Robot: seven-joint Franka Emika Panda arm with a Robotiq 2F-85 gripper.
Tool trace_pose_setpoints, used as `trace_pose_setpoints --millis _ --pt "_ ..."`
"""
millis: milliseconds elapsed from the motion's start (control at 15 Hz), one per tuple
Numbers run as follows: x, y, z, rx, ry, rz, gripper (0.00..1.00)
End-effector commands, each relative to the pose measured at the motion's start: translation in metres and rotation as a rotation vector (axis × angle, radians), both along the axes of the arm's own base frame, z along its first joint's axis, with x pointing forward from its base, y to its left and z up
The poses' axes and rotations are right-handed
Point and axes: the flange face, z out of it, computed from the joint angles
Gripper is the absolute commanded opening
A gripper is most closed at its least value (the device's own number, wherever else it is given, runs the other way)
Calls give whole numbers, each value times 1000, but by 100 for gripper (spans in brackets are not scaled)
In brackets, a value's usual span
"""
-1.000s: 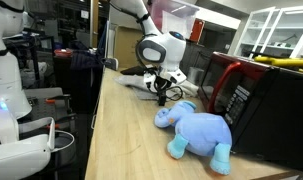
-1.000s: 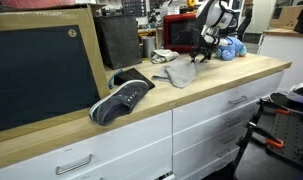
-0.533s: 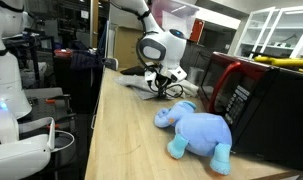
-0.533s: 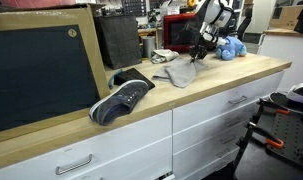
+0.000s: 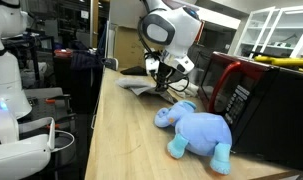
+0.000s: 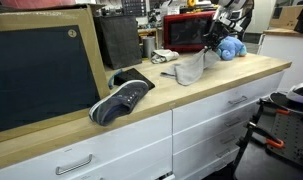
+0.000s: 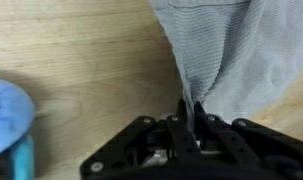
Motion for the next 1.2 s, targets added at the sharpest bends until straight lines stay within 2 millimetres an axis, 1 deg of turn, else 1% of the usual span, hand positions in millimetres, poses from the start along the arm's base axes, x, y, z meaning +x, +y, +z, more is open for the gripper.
trace_pose_setpoints --millis 0,67,200,333,467,733,867,1000,1133 --pt "-27 -11 21 -12 -5 56 2" --pt "-29 -13 22 -19 -15 65 2" --pt "-30 -9 25 -37 -40 83 2" --pt "-27 5 26 -51 -66 128 2" --pt "-24 27 31 -65 -97 195 2" --pt "-21 59 46 -112 -171 342 2" --pt "-21 74 54 -137 -212 419 2" --pt "-23 85 64 -162 -255 492 2" --pt "-29 97 72 -175 -302 561 2"
